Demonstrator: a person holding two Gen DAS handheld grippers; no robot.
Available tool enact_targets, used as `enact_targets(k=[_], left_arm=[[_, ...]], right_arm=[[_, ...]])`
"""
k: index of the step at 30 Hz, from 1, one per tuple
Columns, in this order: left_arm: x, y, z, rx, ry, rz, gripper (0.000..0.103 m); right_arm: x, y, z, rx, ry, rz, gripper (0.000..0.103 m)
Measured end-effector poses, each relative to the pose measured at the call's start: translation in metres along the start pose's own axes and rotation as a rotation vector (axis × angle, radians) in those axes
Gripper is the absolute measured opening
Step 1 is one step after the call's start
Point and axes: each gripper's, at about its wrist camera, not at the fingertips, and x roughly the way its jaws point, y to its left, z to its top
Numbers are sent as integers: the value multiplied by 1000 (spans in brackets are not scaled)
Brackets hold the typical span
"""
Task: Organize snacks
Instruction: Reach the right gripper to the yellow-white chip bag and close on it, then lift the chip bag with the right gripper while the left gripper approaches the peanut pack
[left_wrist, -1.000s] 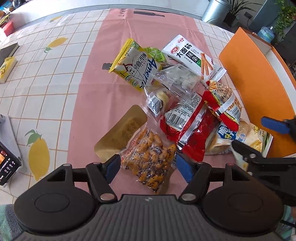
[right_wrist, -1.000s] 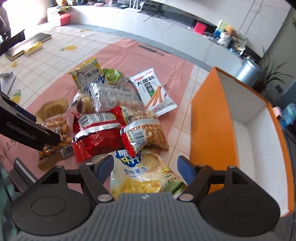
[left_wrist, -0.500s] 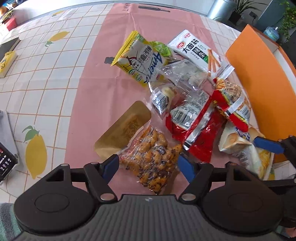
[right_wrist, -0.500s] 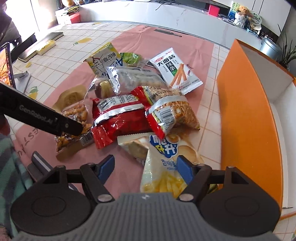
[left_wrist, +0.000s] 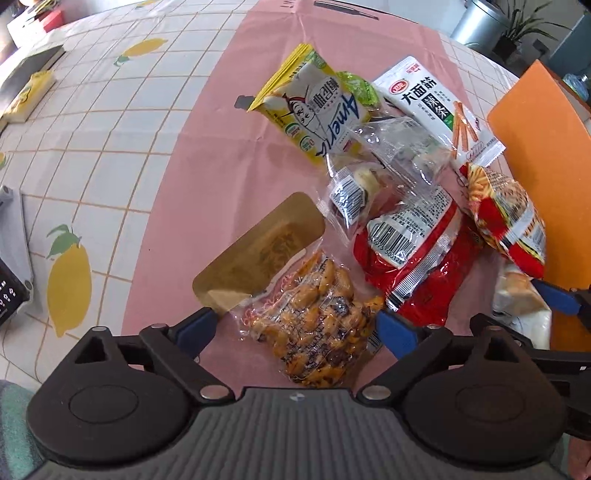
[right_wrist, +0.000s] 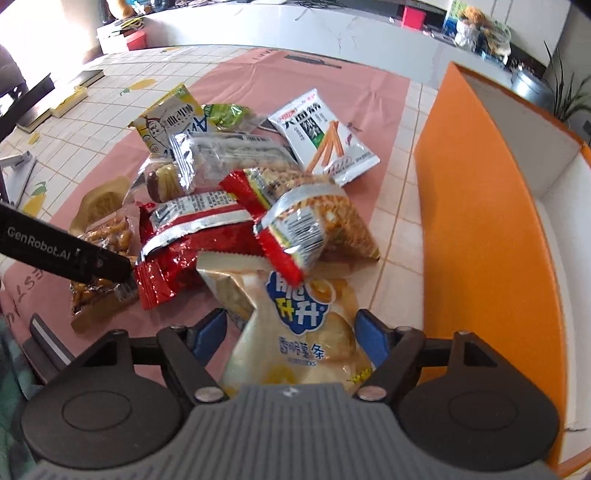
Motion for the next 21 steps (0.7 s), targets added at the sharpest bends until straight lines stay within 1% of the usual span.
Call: enact_targets(k=[2, 4, 5, 6, 8, 12, 14, 15, 16, 17, 18, 19, 20, 21], left_arm=[[0, 1, 1, -5, -7, -5, 103], [-1, 1, 1, -5, -11, -13, 103], [-1, 1, 0, -3, -17, -17, 103], [-3, 1, -1, 3, -23, -18, 103], [-6, -1, -4, 18, -35, -16, 98], [-10, -7, -8, 65, -55, -3, 92], [-15, -10, -10, 91, -79, 3, 81], [-17, -10, -11, 94, -80, -3, 78], [-19, -9, -11, 94, -83, -15, 73], [-20, -8, -11, 90, -84, -26, 57], [-23, -7, -12, 88, -97, -46, 53], [-25, -7, -12, 91, -97, -39, 42], [-27, -6, -12, 93, -100, -43, 36], [-27, -5, -12, 89, -97, -49, 35]], right_arm=[[2, 1, -2, 10, -1, -9, 73], [2, 3, -4, 10, -5, -23, 68], [2, 4, -5, 11, -6, -30, 67], [1, 5, -5, 11, -6, -41, 63], [0, 8, -5, 12, -6, -54, 58], [-5, 12, -8, 29, -4, -57, 49], [-9, 12, -9, 53, 4, -46, 45], [-11, 13, -10, 69, 10, -37, 44], [-13, 13, -11, 90, 17, -25, 44], [-16, 15, -13, 106, 20, -13, 44], [-18, 17, -15, 112, 22, -7, 43], [-20, 19, -18, 115, 26, -6, 43], [-22, 22, -21, 119, 27, -7, 43], [-24, 24, -23, 126, 27, -5, 43]])
